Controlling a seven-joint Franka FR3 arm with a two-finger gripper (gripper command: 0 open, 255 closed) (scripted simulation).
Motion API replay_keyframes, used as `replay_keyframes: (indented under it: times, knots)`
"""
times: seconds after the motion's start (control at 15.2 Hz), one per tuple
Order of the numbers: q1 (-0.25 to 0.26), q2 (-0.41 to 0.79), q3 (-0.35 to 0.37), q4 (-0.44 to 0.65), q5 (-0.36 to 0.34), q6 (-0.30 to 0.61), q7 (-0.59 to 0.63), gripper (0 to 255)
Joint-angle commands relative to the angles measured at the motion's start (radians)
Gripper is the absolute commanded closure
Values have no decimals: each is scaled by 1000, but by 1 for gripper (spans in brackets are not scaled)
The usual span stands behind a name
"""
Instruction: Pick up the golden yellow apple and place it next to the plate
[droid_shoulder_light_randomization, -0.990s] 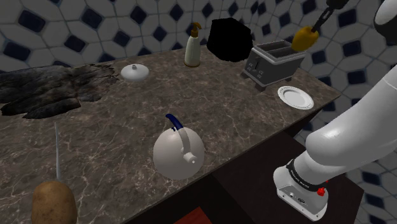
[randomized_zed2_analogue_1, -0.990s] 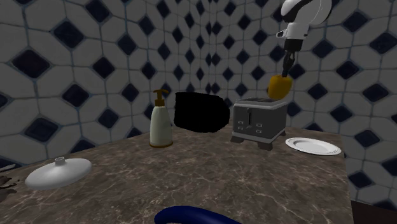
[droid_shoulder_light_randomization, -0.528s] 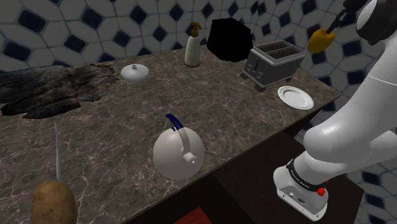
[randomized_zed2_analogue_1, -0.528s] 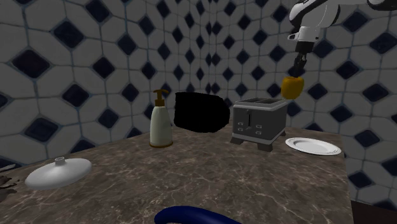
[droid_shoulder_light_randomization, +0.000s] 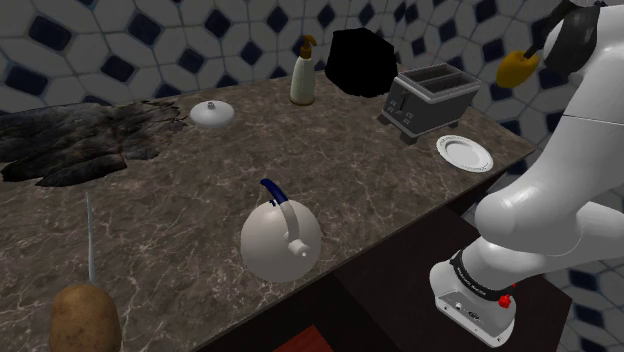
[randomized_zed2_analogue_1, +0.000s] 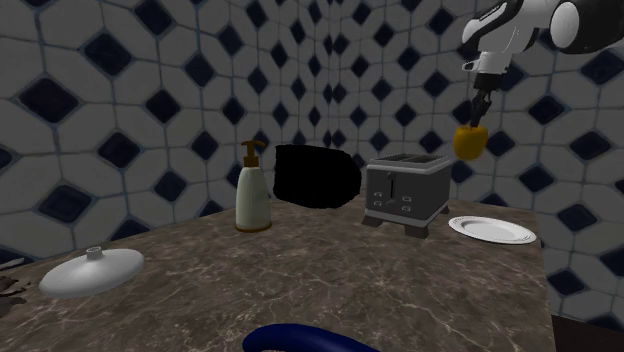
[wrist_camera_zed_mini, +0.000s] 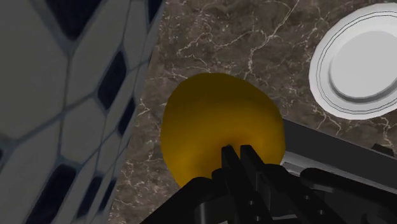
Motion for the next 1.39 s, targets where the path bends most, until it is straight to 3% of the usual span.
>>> replay_keyframes:
  times: [0.0, 1.32]
  knots:
    - [5, -4, 0, -32, 0, 28, -7, 255]
    - [48, -11, 12, -314, 18, 295, -60, 255]
